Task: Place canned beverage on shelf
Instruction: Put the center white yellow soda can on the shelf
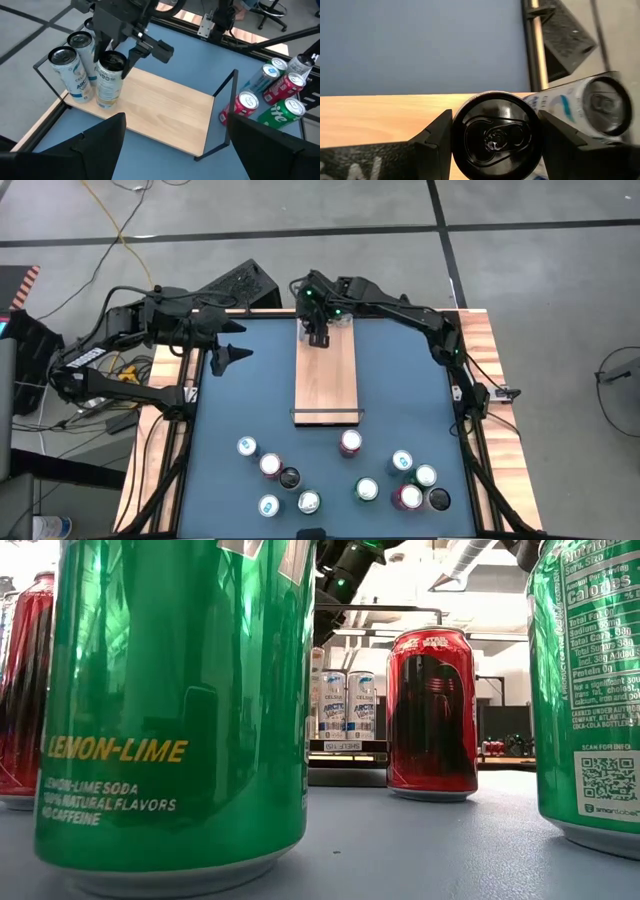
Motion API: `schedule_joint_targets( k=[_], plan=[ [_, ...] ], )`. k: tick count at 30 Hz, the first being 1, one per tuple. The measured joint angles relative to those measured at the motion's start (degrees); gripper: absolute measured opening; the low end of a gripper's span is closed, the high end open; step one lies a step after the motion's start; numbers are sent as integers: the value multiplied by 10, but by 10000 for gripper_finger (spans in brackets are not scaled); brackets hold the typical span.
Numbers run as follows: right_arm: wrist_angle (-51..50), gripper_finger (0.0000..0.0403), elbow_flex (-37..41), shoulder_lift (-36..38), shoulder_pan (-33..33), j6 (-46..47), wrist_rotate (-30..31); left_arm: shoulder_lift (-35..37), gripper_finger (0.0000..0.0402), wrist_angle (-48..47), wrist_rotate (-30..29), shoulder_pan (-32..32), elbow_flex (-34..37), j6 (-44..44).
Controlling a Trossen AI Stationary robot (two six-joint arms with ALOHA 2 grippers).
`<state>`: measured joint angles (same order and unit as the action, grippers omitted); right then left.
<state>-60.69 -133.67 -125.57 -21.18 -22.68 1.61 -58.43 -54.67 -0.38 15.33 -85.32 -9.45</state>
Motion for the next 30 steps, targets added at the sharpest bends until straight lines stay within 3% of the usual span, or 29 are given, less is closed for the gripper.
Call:
schedule_joint_targets(
  k=[30],
  plan=[
    [-16, 215, 0, -4, 0, -10, -3, 0, 332, 2, -8, 0, 0, 42]
  ],
)
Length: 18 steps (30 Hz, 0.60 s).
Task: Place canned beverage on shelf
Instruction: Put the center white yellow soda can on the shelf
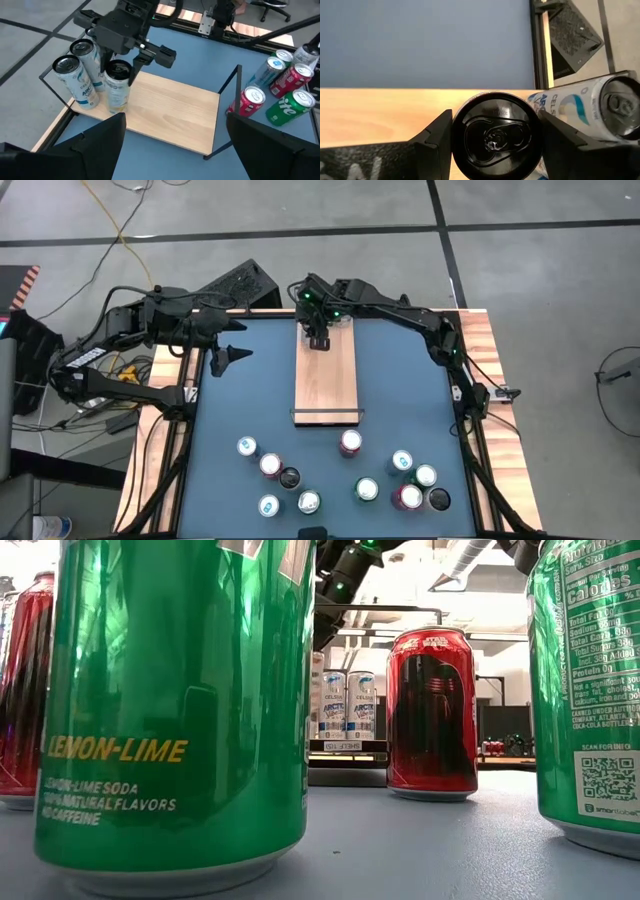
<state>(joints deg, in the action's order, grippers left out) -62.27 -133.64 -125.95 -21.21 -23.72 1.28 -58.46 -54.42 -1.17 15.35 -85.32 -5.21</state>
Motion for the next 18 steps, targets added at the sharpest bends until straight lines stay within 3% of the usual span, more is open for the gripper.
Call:
schedule_joint_targets(
  k=[18],
  plan=[
    [0, 215, 0, -10, -11, -42, -13, 0, 332, 16, -43, 0, 0, -50]
  ],
)
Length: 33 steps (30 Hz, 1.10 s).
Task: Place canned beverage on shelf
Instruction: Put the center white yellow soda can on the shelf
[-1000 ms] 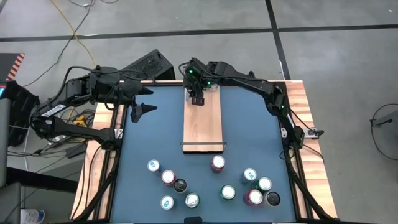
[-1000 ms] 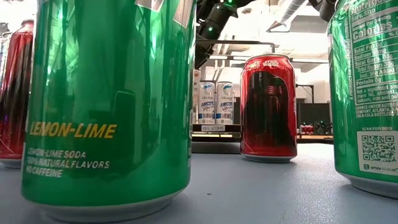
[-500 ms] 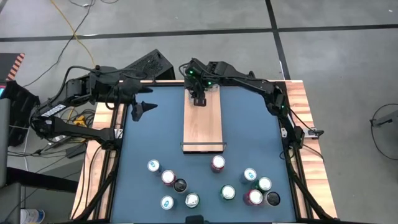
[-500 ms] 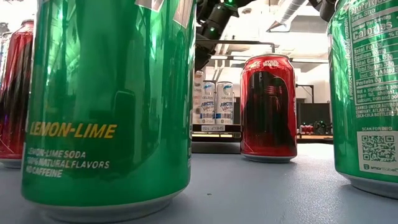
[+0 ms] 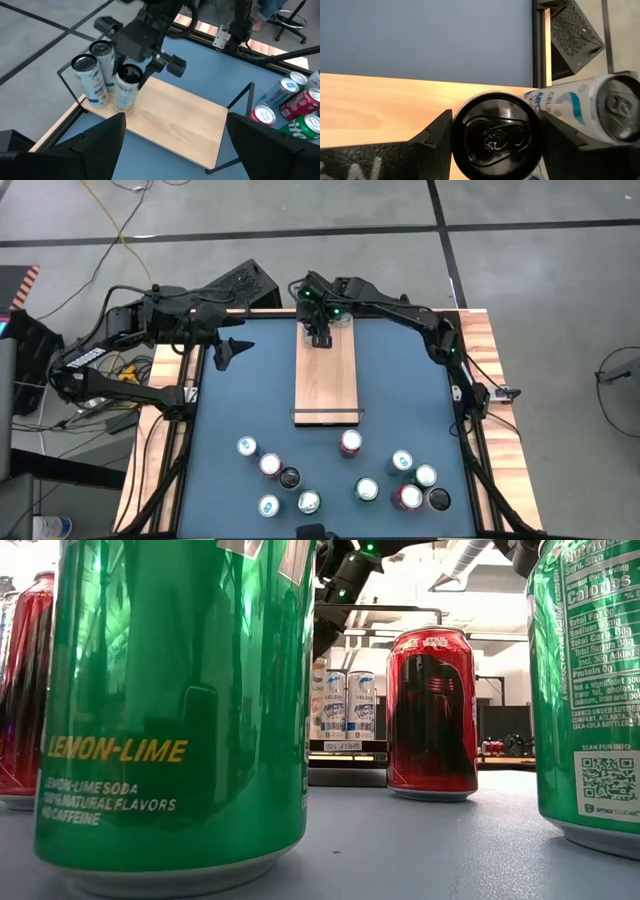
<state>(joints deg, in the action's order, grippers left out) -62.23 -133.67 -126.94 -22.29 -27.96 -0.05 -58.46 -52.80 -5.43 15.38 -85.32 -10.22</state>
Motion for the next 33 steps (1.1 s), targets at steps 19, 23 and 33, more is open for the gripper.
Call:
schedule_joint_targets(
  k=[19, 23, 33],
  plan=[
    [12, 270, 0, -9, 4, -25, 0, 0, 332, 0, -15, 0, 0, -10],
    [15, 275, 0, -9, 4, -25, -1, 0, 332, 0, -15, 0, 0, -10],
    [15, 277, 0, -9, 3, -25, -1, 0, 332, 0, -15, 0, 0, -6]
  ],
)
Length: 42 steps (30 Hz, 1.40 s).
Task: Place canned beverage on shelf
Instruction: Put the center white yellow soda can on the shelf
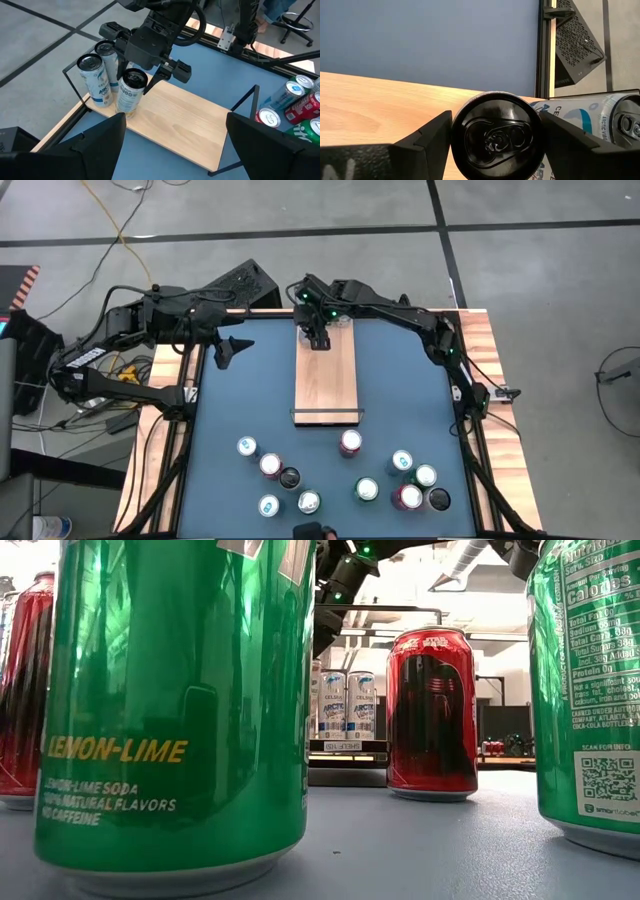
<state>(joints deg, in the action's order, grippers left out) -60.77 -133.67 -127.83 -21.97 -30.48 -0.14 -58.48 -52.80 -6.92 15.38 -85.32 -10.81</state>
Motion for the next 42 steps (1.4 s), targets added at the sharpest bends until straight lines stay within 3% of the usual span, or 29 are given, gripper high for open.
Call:
schedule_joint_targets(
  k=[22, 33, 42],
  plan=[
    [-5, 278, 0, 1, -7, 19, -1, 0, 332, 0, 0, 0, 0, -3],
    [-15, 353, 0, 1, -7, 35, 1, 0, 332, 0, 0, 0, 0, -4],
    [-17, 350, -13, 17, -7, 17, 34, 0, 332, 0, -17, 0, 0, -4]
  ],
)
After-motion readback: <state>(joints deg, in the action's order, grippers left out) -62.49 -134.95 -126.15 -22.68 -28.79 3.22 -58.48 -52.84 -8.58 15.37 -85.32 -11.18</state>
